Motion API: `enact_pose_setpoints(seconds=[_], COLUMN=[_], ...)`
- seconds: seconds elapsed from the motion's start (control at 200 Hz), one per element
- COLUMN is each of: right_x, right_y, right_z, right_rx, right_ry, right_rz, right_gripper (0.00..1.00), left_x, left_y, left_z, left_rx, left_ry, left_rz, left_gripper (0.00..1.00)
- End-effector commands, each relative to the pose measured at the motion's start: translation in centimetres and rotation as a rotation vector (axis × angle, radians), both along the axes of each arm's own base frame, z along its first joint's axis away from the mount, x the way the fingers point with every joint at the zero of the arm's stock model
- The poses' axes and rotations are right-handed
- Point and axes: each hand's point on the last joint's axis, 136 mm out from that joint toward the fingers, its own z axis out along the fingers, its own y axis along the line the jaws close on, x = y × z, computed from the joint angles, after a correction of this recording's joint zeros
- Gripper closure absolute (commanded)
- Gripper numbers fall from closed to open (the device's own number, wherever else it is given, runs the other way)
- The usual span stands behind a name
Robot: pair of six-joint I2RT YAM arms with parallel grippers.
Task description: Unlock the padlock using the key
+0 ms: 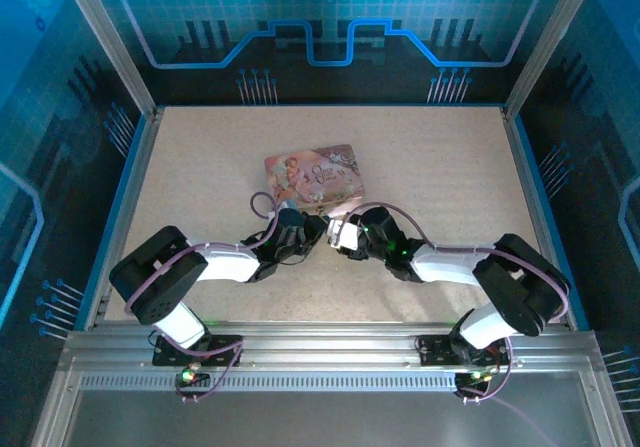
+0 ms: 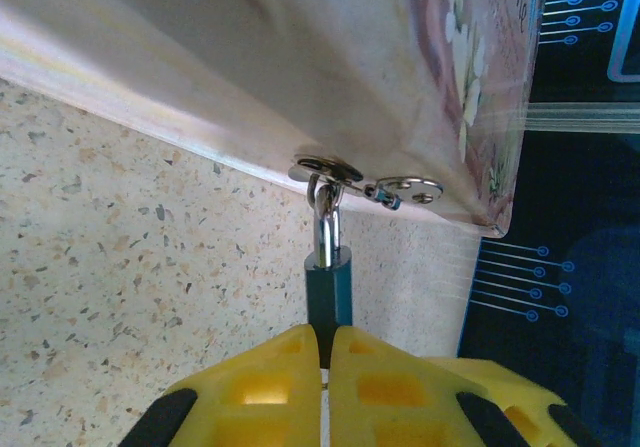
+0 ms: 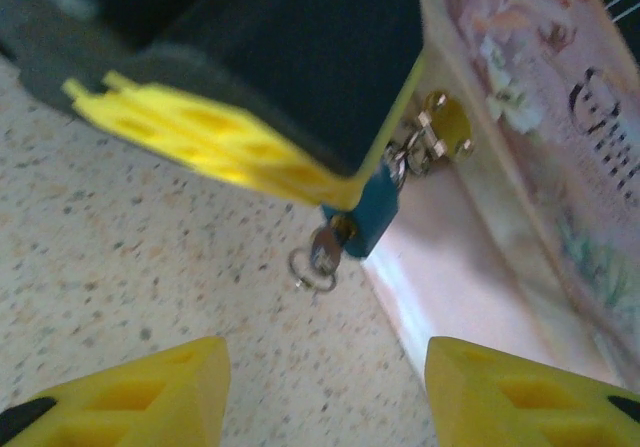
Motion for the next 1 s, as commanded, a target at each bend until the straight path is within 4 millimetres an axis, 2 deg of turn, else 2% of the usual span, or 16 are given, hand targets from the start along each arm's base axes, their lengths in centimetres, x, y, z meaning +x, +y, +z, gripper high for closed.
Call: enact_pose_setpoints(seconds=[0.0,0.385,0.555,0.66,0.845,0.995], right_x=[1.0,0.7,1.3,0.8,1.1,1.0], right_y=[1.9,3.0,2.3,2.3,1.6,1.9], right_z=[1.8,0.8,2.7,3.5,3.0,2.1], right_rx=[0.020,-0.001,0.101,0.133,0.106,0.053], right_ry=[-0.092,-0.106,-0.127,-0.119,-0.134,-0.145], right_rz=[0.042,0.127,0.096,0.118,0.129,0.167], right_gripper=[0.47,0.55,0.55,0.54,0.52,0.52], left_x=[0.3,0.3,0.4,0.5,0.6,0.7], left_y=[0.2,0.1,0.2,0.4,0.4,0.6], left_z=[1.3,1.6,2.0,2.4,2.5,2.6], left_rx=[-0.019,-0.041,-0.056,-0.067,-0.088,-0.095], left_ry=[-0.031,-0.030,-0.033,-0.033,-0.012,-0.009], left_rz=[0.023,0.033,0.043,0.051,0.064,0.069], left_gripper=[0.91,0.92,0.92,0.92,0.92,0.93])
